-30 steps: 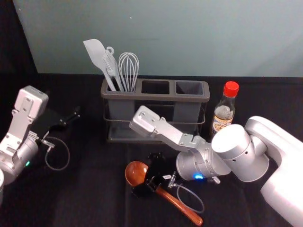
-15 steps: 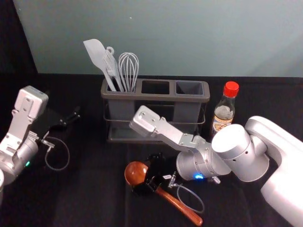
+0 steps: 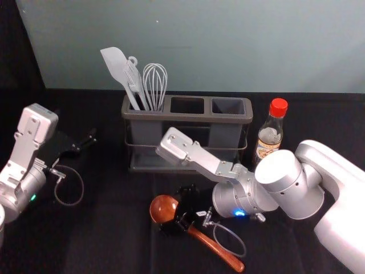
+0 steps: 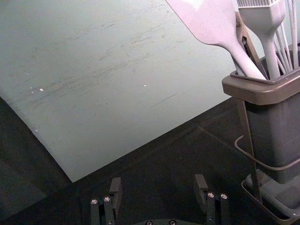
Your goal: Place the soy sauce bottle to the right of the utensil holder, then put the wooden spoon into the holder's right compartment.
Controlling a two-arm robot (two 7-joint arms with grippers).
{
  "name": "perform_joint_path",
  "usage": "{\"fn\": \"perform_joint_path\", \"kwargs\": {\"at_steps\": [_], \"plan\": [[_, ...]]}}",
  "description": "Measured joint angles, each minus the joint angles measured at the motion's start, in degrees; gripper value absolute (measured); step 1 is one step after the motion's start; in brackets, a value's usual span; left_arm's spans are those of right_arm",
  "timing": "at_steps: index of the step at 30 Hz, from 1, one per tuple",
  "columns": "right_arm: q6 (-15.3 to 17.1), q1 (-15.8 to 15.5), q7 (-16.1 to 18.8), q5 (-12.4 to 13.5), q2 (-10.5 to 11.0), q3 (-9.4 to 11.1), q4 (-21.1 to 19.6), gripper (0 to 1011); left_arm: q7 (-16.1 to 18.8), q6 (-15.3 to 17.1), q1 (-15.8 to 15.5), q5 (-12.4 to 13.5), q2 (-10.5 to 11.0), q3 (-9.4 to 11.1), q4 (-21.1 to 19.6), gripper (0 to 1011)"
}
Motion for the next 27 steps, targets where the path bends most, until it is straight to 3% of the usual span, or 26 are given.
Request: {"fn": "perform_joint_path", "kwargs": {"at_steps": [8, 27], "plan": [[-1.04, -0.67, -0.33, 0.06, 0.36, 0.66, -0.78, 837, 0.00, 0.00, 0.00, 0.00, 0.00, 0.00, 0.00, 1005], [-13.14, -8.25, -2.91, 4.61, 8.15, 9.29, -15.39, 837, 0.00, 0.00, 0.00, 0.00, 0.00, 0.00, 0.00, 1005]]}}
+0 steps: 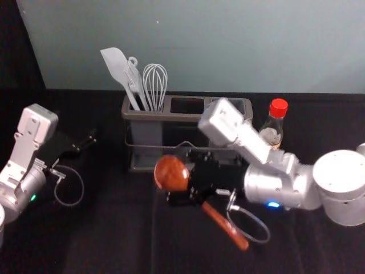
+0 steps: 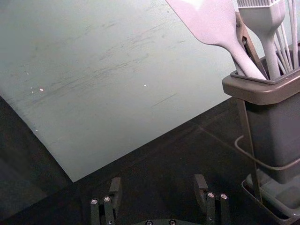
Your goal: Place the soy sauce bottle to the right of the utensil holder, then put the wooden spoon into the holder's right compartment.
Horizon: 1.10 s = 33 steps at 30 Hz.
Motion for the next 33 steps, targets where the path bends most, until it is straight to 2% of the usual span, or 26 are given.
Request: {"fn": "perform_joint_path", "kwargs": {"at_steps": [3, 10, 14, 17, 22, 28, 33], "plan": [[-3.38, -1.74, -1.23, 1.38, 1.11, 2.38, -2.30, 838, 0.00, 0.00, 0.00, 0.00, 0.00, 0.00, 0.00, 1005], [-10.68, -4.47, -2.76, 4.58, 2.64, 6.90, -4.53, 837, 0.00, 0.00, 0.00, 0.00, 0.00, 0.00, 0.00, 1005], [-15.71, -5.13, -3.19, 5.84, 3.23, 9.00, -4.69, 837, 0.00, 0.00, 0.00, 0.00, 0.00, 0.00, 0.00, 1005], [-18.80, -5.28, -3.40, 5.90, 3.24, 9.80, -4.25, 838, 0.00, 0.00, 0.00, 0.00, 0.00, 0.00, 0.00, 1005], [-25.70, -5.70, -4.54, 5.92, 2.09, 11.59, -2.71, 837, 0.00, 0.00, 0.00, 0.00, 0.00, 0.00, 0.00, 1005], [-29.73, -5.52, -5.13, 6.78, 0.49, 13.26, -1.10, 837, 0.00, 0.00, 0.00, 0.00, 0.00, 0.00, 0.00, 1005], [-33.72, -3.73, -5.10, 6.84, -1.24, 14.52, 1.68, 837, 0.00, 0.00, 0.00, 0.00, 0.00, 0.00, 0.00, 1005]]}}
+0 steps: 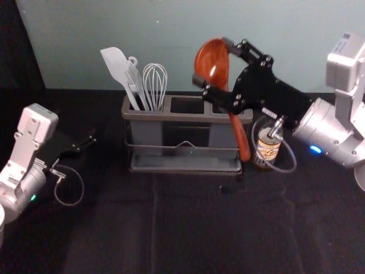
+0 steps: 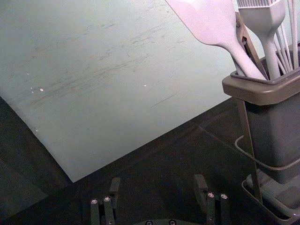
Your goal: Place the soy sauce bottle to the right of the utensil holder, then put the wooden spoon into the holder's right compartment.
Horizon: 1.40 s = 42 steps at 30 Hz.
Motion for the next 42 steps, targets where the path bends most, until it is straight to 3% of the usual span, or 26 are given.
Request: {"fn": "perform_joint_path", "kwargs": {"at_steps": [12, 21, 42], "plan": [[-4.48, 6.91, 1.34, -1.17, -3.55, 0.36, 8.31, 837, 0.00, 0.00, 0.00, 0.00, 0.00, 0.00, 0.00, 1005], [-7.23, 14.22, 4.97, -1.14, -5.95, -1.03, 17.44, 838, 0.00, 0.00, 0.00, 0.00, 0.00, 0.00, 0.00, 1005], [-12.57, 19.13, 6.86, -2.30, -9.62, -2.88, 28.51, 837, 0.00, 0.00, 0.00, 0.00, 0.00, 0.00, 0.00, 1005]]}}
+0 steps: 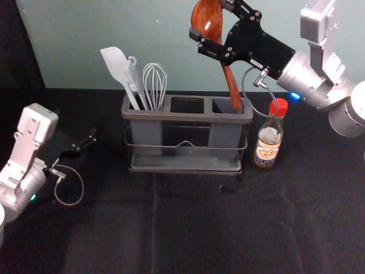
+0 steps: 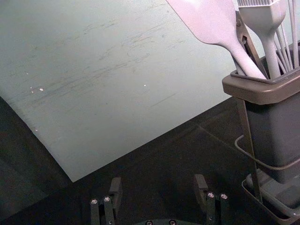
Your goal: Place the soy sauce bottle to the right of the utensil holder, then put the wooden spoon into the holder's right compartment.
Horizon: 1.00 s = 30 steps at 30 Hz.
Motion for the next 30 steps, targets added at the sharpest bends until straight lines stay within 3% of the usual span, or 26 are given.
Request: {"fn": "perform_joint_path", "kwargs": {"at_steps": [10, 30], "plan": [[-1.49, 1.01, 1.07, 0.15, -1.15, -0.42, 3.74, 837, 0.00, 0.00, 0.00, 0.00, 0.00, 0.00, 0.00, 1005], [-1.47, 0.08, 1.72, 0.31, -1.36, -1.08, 4.76, 838, 0.00, 0.00, 0.00, 0.00, 0.00, 0.00, 0.00, 1005]]}}
